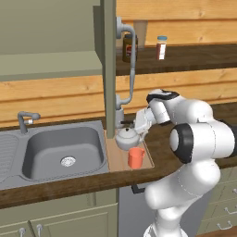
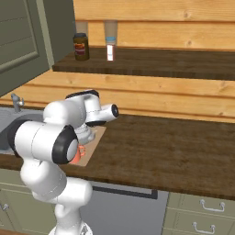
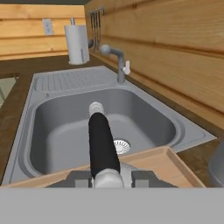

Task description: Pick the kettle from the counter and place it on the tray. Then pick the mug from the cabinet and place it on the tray. Then close the cabinet doors.

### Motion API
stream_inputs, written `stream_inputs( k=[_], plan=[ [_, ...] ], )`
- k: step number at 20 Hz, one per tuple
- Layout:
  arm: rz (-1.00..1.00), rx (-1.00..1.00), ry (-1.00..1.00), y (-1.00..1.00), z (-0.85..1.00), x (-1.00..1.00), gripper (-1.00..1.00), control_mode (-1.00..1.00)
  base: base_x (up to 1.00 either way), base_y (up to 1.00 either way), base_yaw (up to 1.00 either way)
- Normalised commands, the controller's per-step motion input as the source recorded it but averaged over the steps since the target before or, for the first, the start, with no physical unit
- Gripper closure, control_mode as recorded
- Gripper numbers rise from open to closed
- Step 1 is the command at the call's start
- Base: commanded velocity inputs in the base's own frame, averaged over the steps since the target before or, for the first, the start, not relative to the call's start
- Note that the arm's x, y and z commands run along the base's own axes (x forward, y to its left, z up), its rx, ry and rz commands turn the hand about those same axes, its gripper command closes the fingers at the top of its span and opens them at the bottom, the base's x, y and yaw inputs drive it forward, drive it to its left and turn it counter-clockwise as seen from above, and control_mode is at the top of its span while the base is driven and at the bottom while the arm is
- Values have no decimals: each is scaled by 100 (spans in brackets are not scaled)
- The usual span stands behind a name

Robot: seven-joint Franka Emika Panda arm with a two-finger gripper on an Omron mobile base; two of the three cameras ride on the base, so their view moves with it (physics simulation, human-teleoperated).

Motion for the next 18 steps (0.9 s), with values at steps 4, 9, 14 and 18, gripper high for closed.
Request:
stream_inputs(
  k=[4, 9, 14, 18],
  plan=[
    [0, 0, 0, 0, 0, -3, -100, -100, 0, 0, 0],
    [0, 0, 0, 0, 12, -11, -100, -100, 0, 0, 0],
    [0, 0, -2, -11, 41, -17, -100, -100, 0, 0, 0],
    [0, 0, -8, -12, 54, -43, -100, -100, 0, 0, 0]
  ],
)
